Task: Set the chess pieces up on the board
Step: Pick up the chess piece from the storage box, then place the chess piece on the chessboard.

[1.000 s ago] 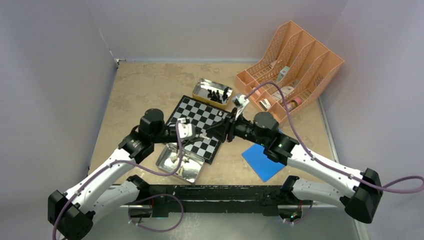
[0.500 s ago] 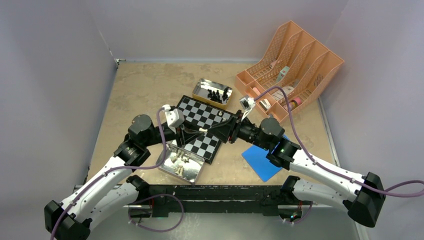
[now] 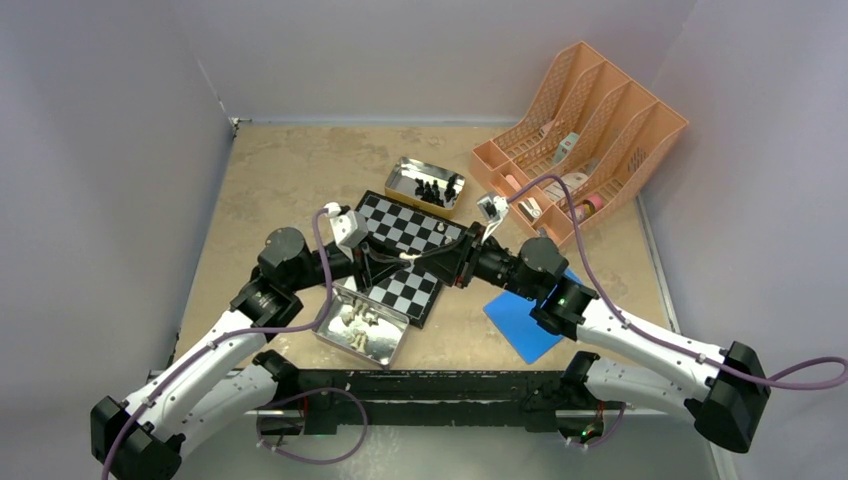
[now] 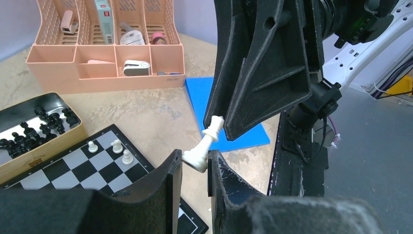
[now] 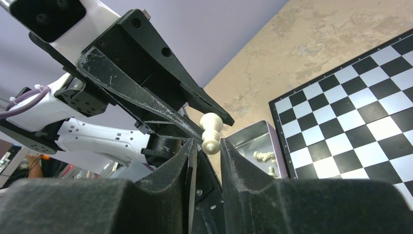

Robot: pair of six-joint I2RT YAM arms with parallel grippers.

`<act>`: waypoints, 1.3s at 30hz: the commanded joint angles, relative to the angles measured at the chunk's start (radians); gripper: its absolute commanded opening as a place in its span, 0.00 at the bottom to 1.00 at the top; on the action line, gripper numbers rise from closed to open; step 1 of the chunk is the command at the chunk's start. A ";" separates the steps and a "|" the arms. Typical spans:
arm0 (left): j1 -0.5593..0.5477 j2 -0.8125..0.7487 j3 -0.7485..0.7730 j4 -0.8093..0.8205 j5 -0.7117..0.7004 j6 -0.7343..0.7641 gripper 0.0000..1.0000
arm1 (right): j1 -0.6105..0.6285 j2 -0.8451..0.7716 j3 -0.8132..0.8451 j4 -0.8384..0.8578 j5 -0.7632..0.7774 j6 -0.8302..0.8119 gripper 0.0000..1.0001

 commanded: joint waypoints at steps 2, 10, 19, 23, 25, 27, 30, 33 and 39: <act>-0.006 0.001 0.020 0.056 0.011 -0.020 0.01 | -0.002 0.014 0.012 0.087 -0.026 -0.005 0.22; -0.005 0.002 0.020 0.036 0.019 -0.004 0.13 | -0.002 0.019 0.013 0.087 0.001 -0.014 0.08; -0.005 0.019 0.070 -0.123 -0.063 0.023 0.65 | -0.003 0.037 0.070 -0.137 0.220 -0.187 0.07; -0.006 0.029 0.096 -0.243 -0.162 0.084 0.68 | -0.003 0.096 0.115 -0.245 0.290 -0.217 0.06; -0.006 0.027 0.113 -0.292 -0.201 0.118 0.77 | -0.004 0.134 0.139 -0.299 0.326 -0.225 0.06; -0.006 0.019 0.128 -0.333 -0.229 0.159 0.87 | -0.003 0.178 0.167 -0.361 0.378 -0.231 0.06; -0.005 -0.008 0.143 -0.379 -0.281 0.192 0.91 | -0.003 0.252 0.217 -0.448 0.442 -0.236 0.06; -0.005 -0.041 0.152 -0.410 -0.326 0.253 0.93 | -0.004 0.325 0.267 -0.521 0.449 -0.245 0.07; -0.005 -0.135 0.097 -0.408 -0.381 0.259 0.94 | -0.003 0.471 0.352 -0.628 0.468 -0.264 0.07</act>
